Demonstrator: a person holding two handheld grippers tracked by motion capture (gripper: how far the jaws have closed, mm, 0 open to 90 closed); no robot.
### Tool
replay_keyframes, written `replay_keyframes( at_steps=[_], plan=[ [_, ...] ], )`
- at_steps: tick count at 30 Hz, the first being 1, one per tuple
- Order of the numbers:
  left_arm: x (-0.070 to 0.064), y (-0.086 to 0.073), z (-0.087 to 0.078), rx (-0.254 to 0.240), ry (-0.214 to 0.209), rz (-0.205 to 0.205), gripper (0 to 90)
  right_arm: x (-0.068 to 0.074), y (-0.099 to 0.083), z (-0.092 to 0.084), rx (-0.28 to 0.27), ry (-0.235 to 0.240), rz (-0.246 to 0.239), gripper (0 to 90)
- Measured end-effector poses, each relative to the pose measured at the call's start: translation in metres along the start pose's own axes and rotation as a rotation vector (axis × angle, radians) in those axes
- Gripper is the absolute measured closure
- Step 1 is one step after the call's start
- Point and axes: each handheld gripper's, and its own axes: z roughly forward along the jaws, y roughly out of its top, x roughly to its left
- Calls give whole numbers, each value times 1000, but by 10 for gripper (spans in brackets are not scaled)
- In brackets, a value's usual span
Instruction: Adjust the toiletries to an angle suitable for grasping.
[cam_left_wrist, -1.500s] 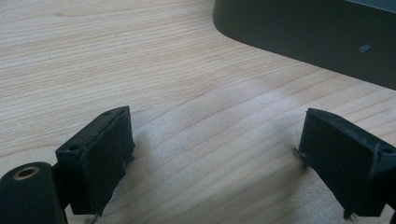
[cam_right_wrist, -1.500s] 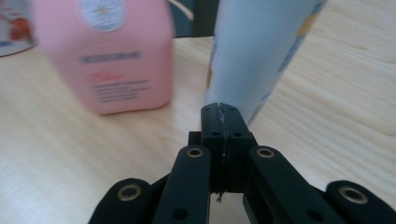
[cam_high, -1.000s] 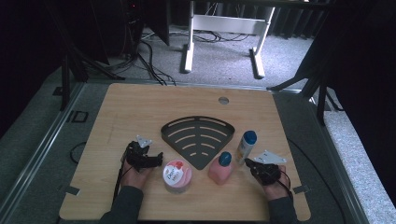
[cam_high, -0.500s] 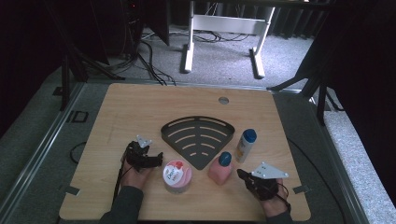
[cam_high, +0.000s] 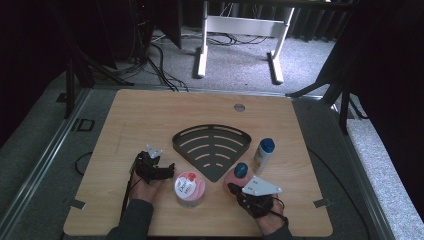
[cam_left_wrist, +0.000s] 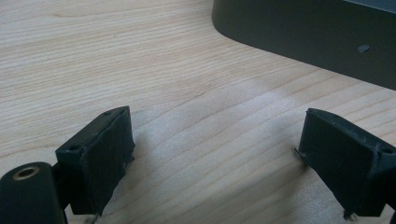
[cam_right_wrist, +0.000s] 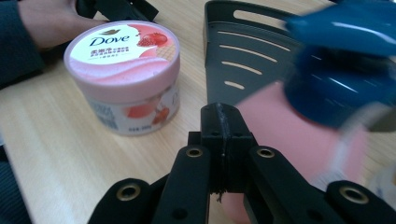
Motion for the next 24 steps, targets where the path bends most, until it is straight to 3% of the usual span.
replay_keyframes(
  at_steps=[5, 8, 10, 17, 24],
  plan=[
    [0, 0, 0, 0, -3, 2, 104, 7, 0, 18, 18, -45, -5, 899],
    [0, 0, 0, 0, -3, 4, 104, 4, -1, 18, 12, -38, 13, 900],
    [0, 0, 0, 0, -3, 4, 103, 2, -2, 17, 18, -49, -7, 900],
    [0, 0, 0, 0, -3, 4, 103, -13, -4, 16, 21, -90, 12, 900],
    [0, 0, 0, 0, -3, 4, 103, -35, -6, 15, 17, -141, 69, 900]
  ],
)
